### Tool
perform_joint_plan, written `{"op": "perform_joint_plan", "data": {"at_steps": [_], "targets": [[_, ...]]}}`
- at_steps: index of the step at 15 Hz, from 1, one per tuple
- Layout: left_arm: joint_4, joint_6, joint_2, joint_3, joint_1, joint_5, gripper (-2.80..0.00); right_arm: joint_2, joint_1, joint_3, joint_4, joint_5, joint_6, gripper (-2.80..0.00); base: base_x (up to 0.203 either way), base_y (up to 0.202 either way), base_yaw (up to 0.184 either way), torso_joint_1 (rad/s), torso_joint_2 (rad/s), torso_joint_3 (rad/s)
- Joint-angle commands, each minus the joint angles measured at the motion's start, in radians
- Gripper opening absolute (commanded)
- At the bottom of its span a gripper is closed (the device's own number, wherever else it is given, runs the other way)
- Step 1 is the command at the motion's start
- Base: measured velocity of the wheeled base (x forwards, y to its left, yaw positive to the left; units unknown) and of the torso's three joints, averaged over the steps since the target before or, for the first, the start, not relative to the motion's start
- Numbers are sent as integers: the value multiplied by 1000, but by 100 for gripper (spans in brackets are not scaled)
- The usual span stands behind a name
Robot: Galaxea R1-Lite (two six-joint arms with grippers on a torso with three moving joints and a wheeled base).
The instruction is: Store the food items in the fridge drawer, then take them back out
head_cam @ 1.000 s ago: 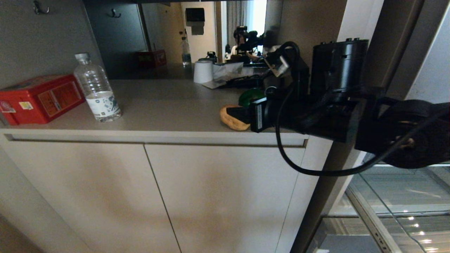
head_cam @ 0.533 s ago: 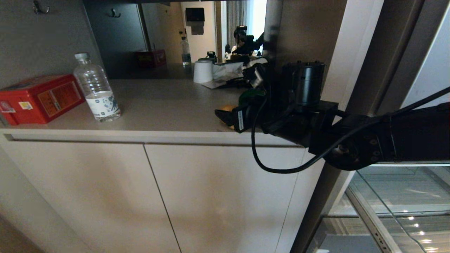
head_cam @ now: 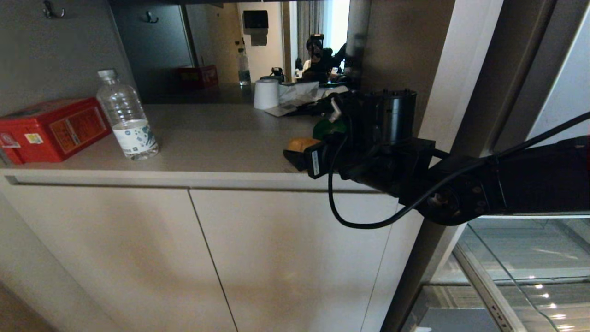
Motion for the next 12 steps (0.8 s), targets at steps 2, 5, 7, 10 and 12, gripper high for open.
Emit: {"op": "perform_joint_plan", "data": {"at_steps": [2,5,7,10,12], "targets": [[0,0,0,0,0,0,-280,2,-2,3,3,-2,1,0,0,0,0,0,0,0],[1,0,0,0,0,0,-280,11,-2,12,5,-9,5,0,0,0,0,0,0,0],[0,0,0,0,0,0,-280,12,-2,29,3,-9,9,0,0,0,0,0,0,0],[0,0,0,0,0,0,-280,25,-8,30,0,-9,14,0,0,0,0,0,0,0],[0,0,0,0,0,0,-280,29,-11,32,0,-9,19,0,0,0,0,0,0,0]]}}
